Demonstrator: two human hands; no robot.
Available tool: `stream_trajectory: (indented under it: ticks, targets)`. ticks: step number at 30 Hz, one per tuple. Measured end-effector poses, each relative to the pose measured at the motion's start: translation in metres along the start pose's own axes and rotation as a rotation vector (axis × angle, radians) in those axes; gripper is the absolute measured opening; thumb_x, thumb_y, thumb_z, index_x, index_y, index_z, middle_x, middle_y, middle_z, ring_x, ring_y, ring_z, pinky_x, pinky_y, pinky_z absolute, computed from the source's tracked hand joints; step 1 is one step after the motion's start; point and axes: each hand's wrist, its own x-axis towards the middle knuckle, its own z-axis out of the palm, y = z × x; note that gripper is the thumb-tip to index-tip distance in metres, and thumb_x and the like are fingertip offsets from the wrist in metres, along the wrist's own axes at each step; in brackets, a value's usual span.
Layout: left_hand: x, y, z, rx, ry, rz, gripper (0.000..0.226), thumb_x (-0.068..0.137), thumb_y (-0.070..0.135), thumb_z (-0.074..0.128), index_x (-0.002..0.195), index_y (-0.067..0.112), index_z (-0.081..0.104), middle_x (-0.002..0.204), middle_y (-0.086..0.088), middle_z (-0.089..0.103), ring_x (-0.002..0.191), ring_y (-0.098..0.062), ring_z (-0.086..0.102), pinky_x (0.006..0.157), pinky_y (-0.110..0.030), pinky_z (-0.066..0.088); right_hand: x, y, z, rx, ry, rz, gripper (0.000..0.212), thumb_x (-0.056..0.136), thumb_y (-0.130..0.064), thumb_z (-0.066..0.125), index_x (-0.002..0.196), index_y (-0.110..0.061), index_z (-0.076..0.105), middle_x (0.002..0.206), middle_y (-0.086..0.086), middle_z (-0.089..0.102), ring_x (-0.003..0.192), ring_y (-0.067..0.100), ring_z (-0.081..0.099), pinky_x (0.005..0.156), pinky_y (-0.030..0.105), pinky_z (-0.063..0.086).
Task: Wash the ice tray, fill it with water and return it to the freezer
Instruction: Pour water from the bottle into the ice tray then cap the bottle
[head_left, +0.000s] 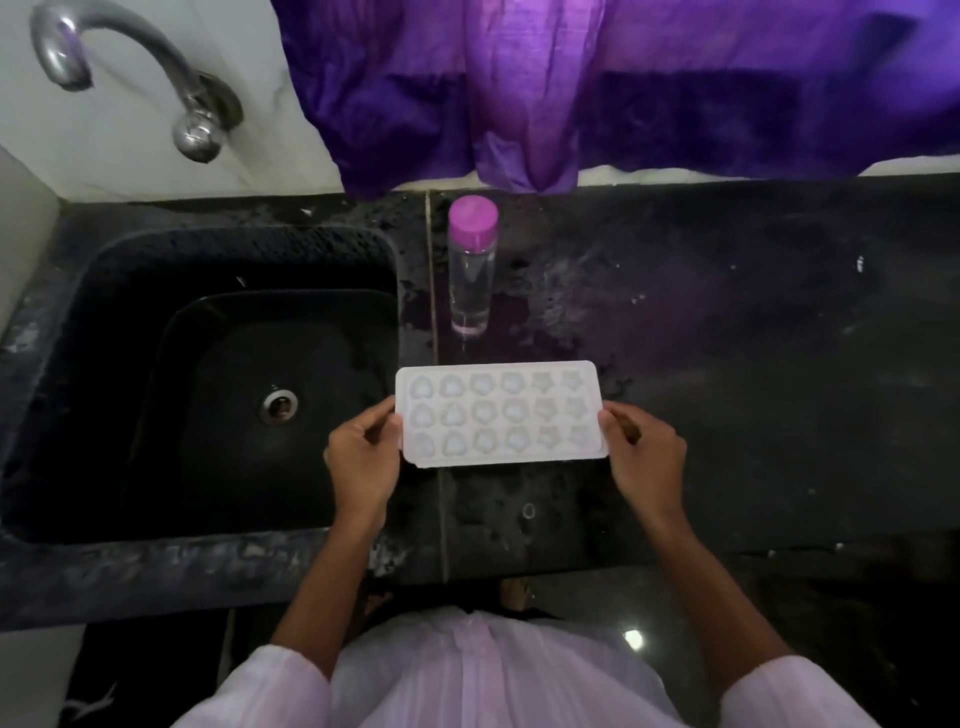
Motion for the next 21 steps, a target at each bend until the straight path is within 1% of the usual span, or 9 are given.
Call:
stream_trajectory:
  ticks: [1,3,4,7,8,11,14,17,21]
  targets:
    - [-0.002,0.000,0.004,-0.008,0.014,-0.012,0.028,0.096,0.011,0.063,0.121,0.016,0.072,0.107,0.007,0.074,0.090,0.006,0.066,0.092,-0.022,0.054,0.003,0.002,-0.003,0.001,-0.005,-0.009,0.019,0.095,-0.018,0.064,0.110,-0.016,0.075,0.083,-0.014,0.068,0.075,-0.010,0.060,0.068,-0.003,0.040]
    - [-0.005,0.002,0.012,-0.027,0.033,-0.025,0.028,0.095,0.009,0.063,0.120,0.015,0.073,0.106,0.006,0.074,0.091,0.004,0.067,0.092,-0.022,0.055,0.010,0.006,-0.006,0.006,-0.017,-0.022,0.019,0.095,-0.017,0.064,0.110,-0.015,0.075,0.083,-0.015,0.068,0.074,-0.012,0.059,0.068,-0.004,0.040]
    - [-0.006,0.003,0.015,-0.029,0.037,-0.026,0.027,0.095,0.008,0.063,0.120,0.015,0.073,0.105,0.007,0.074,0.090,0.004,0.067,0.090,-0.020,0.055,0.012,0.009,-0.007,0.008,-0.023,-0.026,0.019,0.095,-0.016,0.064,0.110,-0.014,0.075,0.085,-0.014,0.069,0.074,-0.012,0.059,0.068,-0.005,0.039]
    - [-0.006,0.006,0.021,-0.023,0.053,-0.030,0.026,0.095,0.007,0.063,0.119,0.015,0.073,0.100,0.012,0.072,0.087,0.007,0.066,0.080,-0.005,0.052,0.018,0.015,-0.007,0.002,-0.041,-0.026,0.019,0.095,-0.016,0.064,0.111,-0.013,0.075,0.092,-0.005,0.074,0.075,-0.009,0.058,0.068,-0.006,0.038]
    - [-0.006,0.006,0.022,-0.025,0.060,-0.031,0.026,0.095,0.007,0.063,0.118,0.015,0.073,0.099,0.013,0.072,0.087,0.008,0.066,0.079,-0.005,0.051,0.019,0.016,-0.007,-0.003,-0.045,-0.030,0.019,0.095,-0.016,0.064,0.111,-0.013,0.075,0.093,-0.005,0.074,0.075,-0.008,0.058,0.068,-0.006,0.038]
    - [-0.004,0.003,0.022,-0.024,0.070,-0.035,0.026,0.095,0.007,0.063,0.117,0.015,0.073,0.099,0.012,0.073,0.089,0.007,0.067,0.083,-0.010,0.053,0.022,0.019,-0.005,-0.012,-0.058,-0.043,0.020,0.094,-0.015,0.065,0.111,-0.011,0.075,0.092,-0.007,0.072,0.077,-0.006,0.058,0.068,-0.006,0.038]
    - [-0.004,0.001,0.022,-0.023,0.081,-0.030,0.025,0.094,0.007,0.064,0.116,0.016,0.074,0.099,0.012,0.073,0.090,0.006,0.067,0.078,-0.005,0.051,0.023,0.021,-0.003,-0.023,-0.074,-0.059,0.020,0.094,-0.014,0.065,0.111,-0.011,0.075,0.096,-0.002,0.075,0.078,-0.003,0.060,0.068,-0.006,0.037]
    - [-0.002,-0.001,0.023,-0.023,0.078,-0.036,0.025,0.094,0.006,0.064,0.115,0.016,0.074,0.097,0.014,0.073,0.092,0.003,0.068,0.080,-0.006,0.051,0.024,0.023,-0.001,-0.048,-0.083,-0.073,0.020,0.094,-0.013,0.065,0.111,-0.009,0.075,0.097,0.001,0.076,0.080,0.001,0.061,0.069,-0.007,0.036]
    - [-0.002,-0.005,0.024,-0.014,0.065,-0.036,0.025,0.094,0.007,0.064,0.115,0.017,0.074,0.094,0.018,0.072,0.089,0.007,0.068,0.086,-0.015,0.054,0.025,0.025,-0.002,-0.071,-0.080,-0.096,0.020,0.093,-0.012,0.066,0.111,-0.007,0.074,0.098,0.005,0.076,0.082,0.004,0.062,0.068,-0.008,0.034]
